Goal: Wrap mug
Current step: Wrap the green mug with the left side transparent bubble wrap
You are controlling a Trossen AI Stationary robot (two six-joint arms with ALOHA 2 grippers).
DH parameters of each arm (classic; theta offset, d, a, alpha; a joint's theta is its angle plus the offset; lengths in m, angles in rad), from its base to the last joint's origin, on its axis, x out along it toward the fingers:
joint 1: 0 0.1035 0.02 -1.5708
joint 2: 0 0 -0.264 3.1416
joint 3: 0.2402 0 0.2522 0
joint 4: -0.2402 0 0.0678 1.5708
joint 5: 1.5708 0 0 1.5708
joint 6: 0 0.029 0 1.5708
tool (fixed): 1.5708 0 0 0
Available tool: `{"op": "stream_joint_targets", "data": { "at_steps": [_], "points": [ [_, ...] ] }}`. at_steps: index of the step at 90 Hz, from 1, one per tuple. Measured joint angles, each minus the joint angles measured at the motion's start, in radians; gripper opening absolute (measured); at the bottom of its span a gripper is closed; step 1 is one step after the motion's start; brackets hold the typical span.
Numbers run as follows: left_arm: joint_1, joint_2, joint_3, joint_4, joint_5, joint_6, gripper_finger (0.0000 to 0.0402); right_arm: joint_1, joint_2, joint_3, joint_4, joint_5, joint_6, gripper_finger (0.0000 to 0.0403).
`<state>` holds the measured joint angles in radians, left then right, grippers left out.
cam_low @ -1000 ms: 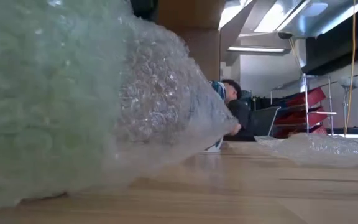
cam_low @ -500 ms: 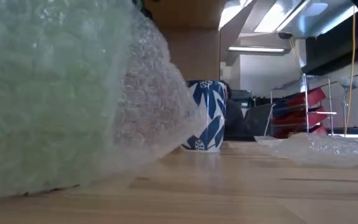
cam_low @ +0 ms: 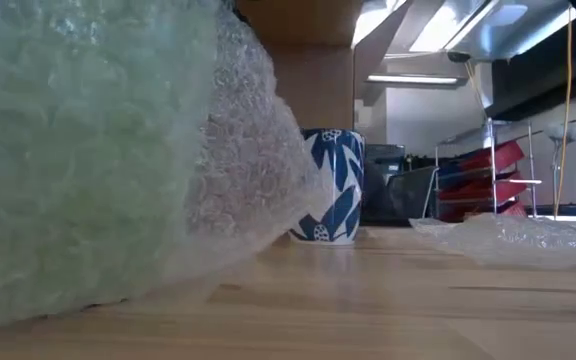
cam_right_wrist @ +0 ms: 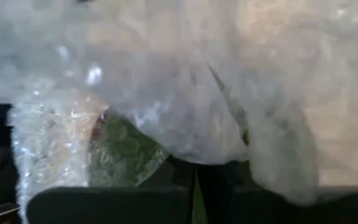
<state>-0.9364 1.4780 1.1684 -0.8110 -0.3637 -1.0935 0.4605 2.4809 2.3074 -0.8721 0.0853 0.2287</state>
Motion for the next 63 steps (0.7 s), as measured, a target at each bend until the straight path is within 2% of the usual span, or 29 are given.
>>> {"op": "stream_joint_targets", "data": {
  "at_steps": [8,15,25,32,45,55,63],
  "points": [
    [-0.062,0.014,-0.020,-0.028,-0.111,-0.103,0.0105,-0.001,0.000,0.000,0.001,0.000,0.000,0.0000],
    [-0.091,0.044,-0.088,0.013,-0.128,-0.165,0.0105,-0.002,0.000,0.000,0.001,0.000,0.000,0.0000],
    [-0.092,0.096,-0.193,0.230,-0.186,-0.196,0.0105,-0.002,0.000,0.000,0.007,0.000,0.000,0.0000],
    [-0.073,0.127,-0.232,0.407,-0.272,-0.134,0.0105,-0.002,0.000,0.000,0.008,0.000,0.000,0.0000],
    [-0.029,0.135,-0.222,0.581,-0.388,0.044,0.0105,-0.002,0.000,0.000,0.008,0.000,0.000,0.0000],
    [0.010,0.135,-0.213,0.708,-0.402,0.221,0.0105,-0.002,0.000,0.000,0.008,0.000,0.001,0.0000],
    [0.043,0.135,-0.213,0.763,-0.385,0.299,0.0105,-0.002,0.000,0.000,0.009,0.000,0.001,0.0000]
  ]
}}
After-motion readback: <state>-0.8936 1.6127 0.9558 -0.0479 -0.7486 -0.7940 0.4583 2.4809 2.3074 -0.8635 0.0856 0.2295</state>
